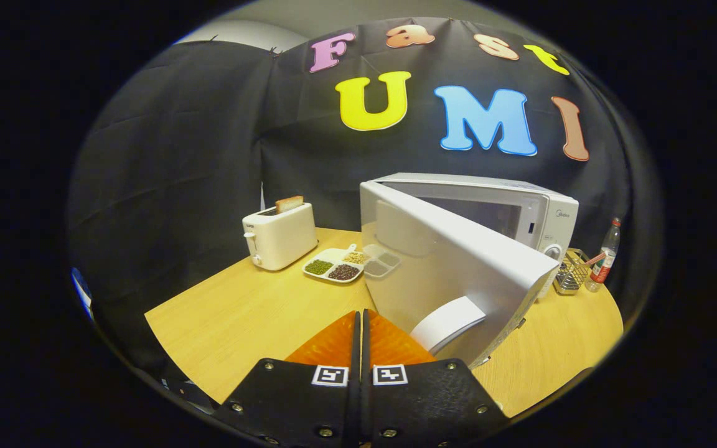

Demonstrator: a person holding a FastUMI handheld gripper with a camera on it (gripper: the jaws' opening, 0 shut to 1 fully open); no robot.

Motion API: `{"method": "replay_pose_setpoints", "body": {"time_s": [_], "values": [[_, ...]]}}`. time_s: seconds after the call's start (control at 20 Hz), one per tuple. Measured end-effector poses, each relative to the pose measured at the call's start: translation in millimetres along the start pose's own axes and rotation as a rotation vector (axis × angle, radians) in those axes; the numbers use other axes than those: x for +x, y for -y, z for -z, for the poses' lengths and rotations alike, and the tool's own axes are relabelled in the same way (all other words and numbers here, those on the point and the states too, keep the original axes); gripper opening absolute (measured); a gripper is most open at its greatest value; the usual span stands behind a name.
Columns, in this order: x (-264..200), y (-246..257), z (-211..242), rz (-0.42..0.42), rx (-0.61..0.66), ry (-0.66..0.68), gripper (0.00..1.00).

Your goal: Open the microwave, put the food inside, and close the microwave door.

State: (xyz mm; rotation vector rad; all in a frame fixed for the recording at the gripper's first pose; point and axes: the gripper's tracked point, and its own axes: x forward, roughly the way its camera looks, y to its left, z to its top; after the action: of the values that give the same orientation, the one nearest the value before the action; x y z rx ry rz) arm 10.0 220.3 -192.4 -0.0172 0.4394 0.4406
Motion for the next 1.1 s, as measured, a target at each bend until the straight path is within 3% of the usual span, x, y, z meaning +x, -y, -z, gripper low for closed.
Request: {"method": "replay_pose_setpoints", "body": {"time_s": [1.1], "values": [[69.8, 143.8, -32.4, 0.208, 0.1, 0.008, 0.01]]}}
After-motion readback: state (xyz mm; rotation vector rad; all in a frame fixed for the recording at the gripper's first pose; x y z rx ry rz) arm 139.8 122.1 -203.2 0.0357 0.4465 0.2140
